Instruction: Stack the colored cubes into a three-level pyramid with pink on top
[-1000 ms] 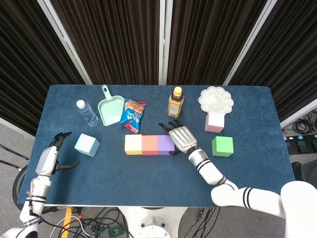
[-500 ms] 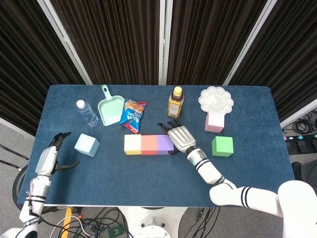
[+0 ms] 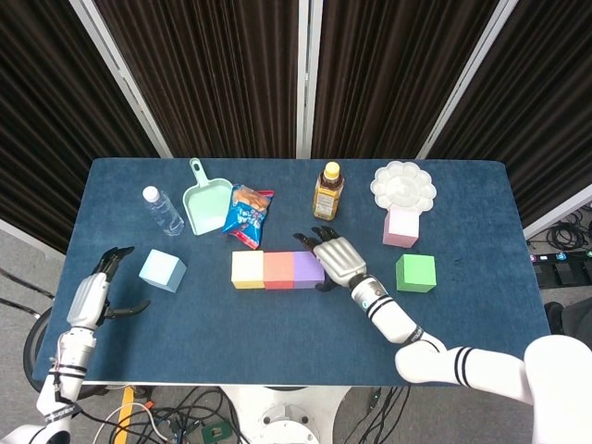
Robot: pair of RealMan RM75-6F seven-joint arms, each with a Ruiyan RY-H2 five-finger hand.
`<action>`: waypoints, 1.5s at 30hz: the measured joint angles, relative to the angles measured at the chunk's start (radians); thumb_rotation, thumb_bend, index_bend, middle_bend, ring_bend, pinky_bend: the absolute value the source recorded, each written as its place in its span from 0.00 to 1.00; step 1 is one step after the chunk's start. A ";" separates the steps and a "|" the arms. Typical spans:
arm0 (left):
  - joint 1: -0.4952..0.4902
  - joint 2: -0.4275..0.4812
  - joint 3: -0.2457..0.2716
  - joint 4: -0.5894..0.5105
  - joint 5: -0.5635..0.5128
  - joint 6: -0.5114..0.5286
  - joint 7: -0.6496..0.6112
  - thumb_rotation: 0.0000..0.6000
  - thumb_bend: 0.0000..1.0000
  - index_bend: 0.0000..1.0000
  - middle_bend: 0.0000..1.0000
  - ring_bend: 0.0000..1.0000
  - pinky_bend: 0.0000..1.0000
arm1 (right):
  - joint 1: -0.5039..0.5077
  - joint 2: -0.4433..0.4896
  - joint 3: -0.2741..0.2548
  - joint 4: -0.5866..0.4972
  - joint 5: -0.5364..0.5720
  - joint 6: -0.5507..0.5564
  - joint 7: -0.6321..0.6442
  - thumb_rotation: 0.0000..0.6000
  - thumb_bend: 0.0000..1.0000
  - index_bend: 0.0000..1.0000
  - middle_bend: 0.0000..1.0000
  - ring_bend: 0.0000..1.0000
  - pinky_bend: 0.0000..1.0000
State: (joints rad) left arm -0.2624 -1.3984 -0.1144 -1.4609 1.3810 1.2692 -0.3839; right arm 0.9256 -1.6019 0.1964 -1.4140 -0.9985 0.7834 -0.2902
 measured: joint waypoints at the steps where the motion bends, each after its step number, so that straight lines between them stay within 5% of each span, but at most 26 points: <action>1: -0.001 0.000 0.000 -0.001 0.000 -0.001 0.000 1.00 0.11 0.11 0.10 0.00 0.13 | 0.000 0.001 -0.001 -0.001 0.000 0.001 0.000 1.00 0.07 0.00 0.17 0.00 0.00; 13: -0.053 -0.005 -0.018 -0.050 0.007 -0.042 0.062 1.00 0.11 0.11 0.10 0.00 0.13 | -0.030 0.088 0.020 -0.145 -0.066 0.063 0.046 1.00 0.04 0.00 0.12 0.00 0.00; 26: -0.187 -0.160 -0.060 -0.042 -0.050 -0.177 0.189 1.00 0.10 0.11 0.12 0.00 0.13 | -0.222 0.376 0.036 -0.428 -0.286 0.331 0.204 1.00 0.03 0.00 0.12 0.00 0.00; 45: -0.296 -0.276 -0.131 0.064 -0.161 -0.295 0.165 1.00 0.11 0.11 0.16 0.00 0.13 | -0.390 0.435 -0.041 -0.344 -0.459 0.472 0.495 1.00 0.03 0.00 0.11 0.00 0.00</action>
State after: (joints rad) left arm -0.5581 -1.6745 -0.2452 -1.3973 1.2195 0.9738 -0.2188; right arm 0.5355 -1.1669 0.1553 -1.7584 -1.4572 1.2559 0.2051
